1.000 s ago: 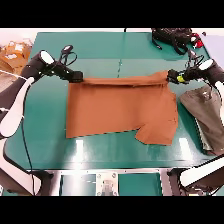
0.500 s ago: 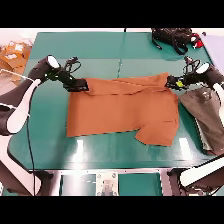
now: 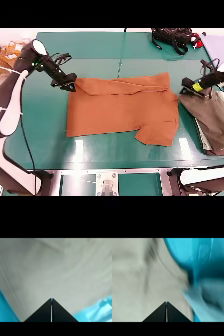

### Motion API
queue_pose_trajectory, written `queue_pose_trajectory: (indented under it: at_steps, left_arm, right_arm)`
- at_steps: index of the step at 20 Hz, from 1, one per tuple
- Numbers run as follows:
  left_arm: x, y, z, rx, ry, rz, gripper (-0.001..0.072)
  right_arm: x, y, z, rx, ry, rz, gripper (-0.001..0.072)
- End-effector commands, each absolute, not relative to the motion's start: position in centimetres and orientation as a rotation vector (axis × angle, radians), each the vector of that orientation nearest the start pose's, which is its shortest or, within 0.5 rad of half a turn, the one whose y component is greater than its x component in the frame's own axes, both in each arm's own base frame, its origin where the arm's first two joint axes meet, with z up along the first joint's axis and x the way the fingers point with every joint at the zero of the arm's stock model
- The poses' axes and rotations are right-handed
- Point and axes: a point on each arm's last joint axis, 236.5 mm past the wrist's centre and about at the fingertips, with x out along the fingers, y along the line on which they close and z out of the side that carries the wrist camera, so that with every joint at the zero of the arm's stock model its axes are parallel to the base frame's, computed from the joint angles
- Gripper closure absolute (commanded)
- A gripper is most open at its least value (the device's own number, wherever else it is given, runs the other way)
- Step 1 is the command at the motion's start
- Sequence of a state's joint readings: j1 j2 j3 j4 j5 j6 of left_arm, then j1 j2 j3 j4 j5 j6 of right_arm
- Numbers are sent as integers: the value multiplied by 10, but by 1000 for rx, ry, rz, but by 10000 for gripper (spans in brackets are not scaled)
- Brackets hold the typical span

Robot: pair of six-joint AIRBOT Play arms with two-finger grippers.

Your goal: Fold the shirts.

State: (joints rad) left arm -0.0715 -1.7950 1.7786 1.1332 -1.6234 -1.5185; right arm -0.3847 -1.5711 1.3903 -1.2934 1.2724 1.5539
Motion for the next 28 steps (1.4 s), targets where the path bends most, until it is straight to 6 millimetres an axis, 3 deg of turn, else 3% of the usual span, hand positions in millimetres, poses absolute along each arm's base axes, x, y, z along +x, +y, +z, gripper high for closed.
queue_pose_trajectory:
  at_steps: [1, 4, 5, 6, 7, 10, 12, 15, 18, 20, 21, 22, 23, 24, 28]
  left_arm:
    - [383, -115, 16, -202, 1664, -389, 682]
    - [340, -120, 5, -299, 1592, -330, 681]
    - [318, -121, -5, -349, 1584, -304, 555]
    - [300, -122, -17, -400, 1580, -269, 103]
    - [282, -124, -30, -477, 1580, -221, 37]
    - [238, -149, -64, -660, 1625, -229, 40]
    - [220, -169, -84, -691, 1635, -243, 41]
    - [220, -198, -97, -672, 1565, -248, 42]
    - [240, -208, -99, -667, 1451, -218, 64]
    - [255, -203, -99, -658, 1386, -204, 309]
    - [263, -200, -98, -640, 1354, -199, 358]
    - [268, -194, -97, -631, 1341, -191, 362]
    - [272, -186, -96, -611, 1341, -183, 574]
    - [275, -176, -96, -586, 1346, -170, 667]
    - [290, -136, -87, -545, 1357, -118, 682]
  right_arm:
    - [333, -103, -33, 625, 1453, -231, 699]
    - [268, -112, -36, 759, 1429, -385, 695]
    - [251, -108, -39, 789, 1426, -413, 638]
    - [237, -101, -43, 802, 1435, -420, 426]
    - [226, -92, -49, 810, 1454, -418, 244]
    - [206, -68, -73, 824, 1518, -396, 232]
    - [207, -54, -85, 834, 1515, -370, 232]
    - [219, -36, -91, 840, 1485, -324, 233]
    - [227, -27, -91, 822, 1473, -295, 234]
    - [228, -26, -91, 815, 1471, -287, 233]
    - [228, -26, -91, 813, 1471, -286, 234]
    - [228, -26, -91, 802, 1471, -276, 233]
    - [227, -27, -91, 793, 1473, -272, 233]
    - [227, -27, -91, 794, 1473, -272, 233]
    - [227, -24, -91, 802, 1476, -267, 233]
